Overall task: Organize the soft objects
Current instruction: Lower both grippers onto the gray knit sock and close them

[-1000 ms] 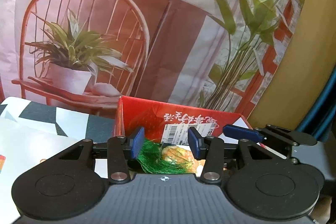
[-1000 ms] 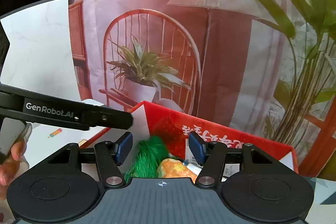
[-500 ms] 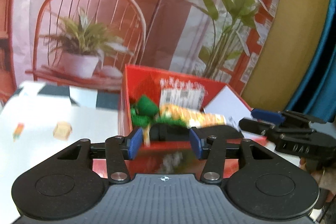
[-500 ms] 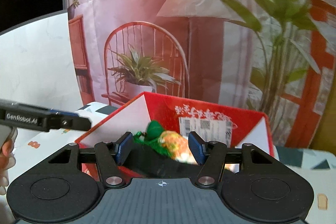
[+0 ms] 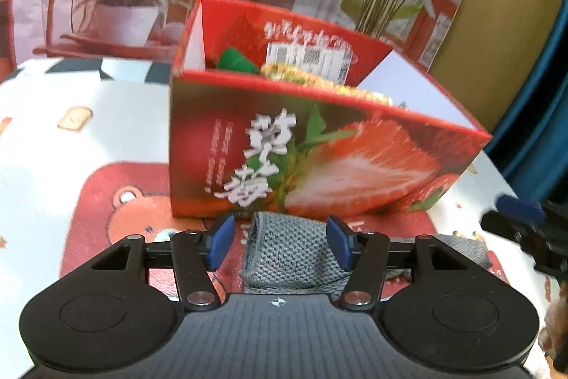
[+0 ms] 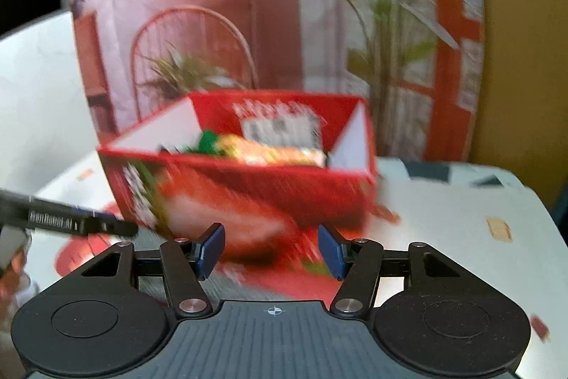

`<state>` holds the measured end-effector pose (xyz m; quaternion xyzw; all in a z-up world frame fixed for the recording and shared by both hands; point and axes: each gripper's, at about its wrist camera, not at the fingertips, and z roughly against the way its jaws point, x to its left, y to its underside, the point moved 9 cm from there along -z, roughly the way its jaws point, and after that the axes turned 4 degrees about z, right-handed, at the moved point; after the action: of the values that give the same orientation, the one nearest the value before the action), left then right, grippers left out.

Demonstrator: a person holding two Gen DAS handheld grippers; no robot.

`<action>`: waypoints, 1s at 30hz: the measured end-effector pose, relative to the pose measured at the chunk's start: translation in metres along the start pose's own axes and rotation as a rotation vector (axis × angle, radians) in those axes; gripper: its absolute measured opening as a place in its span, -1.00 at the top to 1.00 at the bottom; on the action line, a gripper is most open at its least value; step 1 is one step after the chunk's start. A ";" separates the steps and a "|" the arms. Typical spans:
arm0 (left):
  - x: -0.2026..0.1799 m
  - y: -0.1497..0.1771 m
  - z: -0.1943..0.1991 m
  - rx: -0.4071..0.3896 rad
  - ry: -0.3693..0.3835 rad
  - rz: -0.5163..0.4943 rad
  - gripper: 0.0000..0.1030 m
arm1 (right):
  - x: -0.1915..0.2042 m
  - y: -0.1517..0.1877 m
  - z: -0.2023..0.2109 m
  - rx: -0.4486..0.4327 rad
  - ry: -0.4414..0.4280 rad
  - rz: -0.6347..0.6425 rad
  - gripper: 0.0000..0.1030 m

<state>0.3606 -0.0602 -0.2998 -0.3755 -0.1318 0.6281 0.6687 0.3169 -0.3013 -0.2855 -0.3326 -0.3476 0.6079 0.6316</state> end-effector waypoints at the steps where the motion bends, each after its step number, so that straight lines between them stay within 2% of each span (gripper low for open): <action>1: -0.001 0.002 -0.005 0.009 -0.002 0.001 -0.16 | -0.005 0.008 0.001 0.010 0.021 -0.008 -0.06; 4: -0.001 0.007 -0.016 0.030 -0.002 -0.010 -0.16 | -0.018 0.034 0.006 0.046 0.078 -0.035 -0.06; 6: -0.002 0.011 -0.020 0.042 -0.004 -0.027 -0.08 | -0.027 0.048 0.007 0.069 0.103 -0.060 -0.07; 7: -0.003 0.014 -0.020 0.047 -0.007 -0.036 0.02 | -0.031 0.054 0.007 0.080 0.111 -0.071 -0.07; 9: -0.005 0.019 -0.023 0.063 -0.015 -0.057 0.54 | -0.039 0.065 0.006 0.104 0.127 -0.088 -0.08; 11: -0.006 0.023 -0.025 0.077 -0.030 -0.093 0.83 | -0.047 0.075 0.001 0.128 0.142 -0.107 -0.13; 17: 0.000 0.026 -0.024 0.075 -0.041 -0.100 0.84 | -0.053 0.085 -0.025 0.182 0.098 -0.192 -0.14; 22: 0.017 0.025 -0.016 0.061 -0.077 -0.069 0.84 | -0.041 0.078 -0.043 0.189 0.071 -0.154 -0.08; 26: 0.032 0.026 -0.008 0.049 -0.111 -0.044 0.84 | -0.026 0.068 -0.056 0.194 0.031 -0.115 0.02; 30: 0.046 0.024 -0.002 0.043 -0.125 0.002 0.84 | -0.008 0.061 -0.066 0.185 -0.007 -0.083 0.26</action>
<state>0.3521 -0.0197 -0.3306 -0.3212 -0.1593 0.6536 0.6665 0.3400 -0.3070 -0.3725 -0.2560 -0.3055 0.6118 0.6833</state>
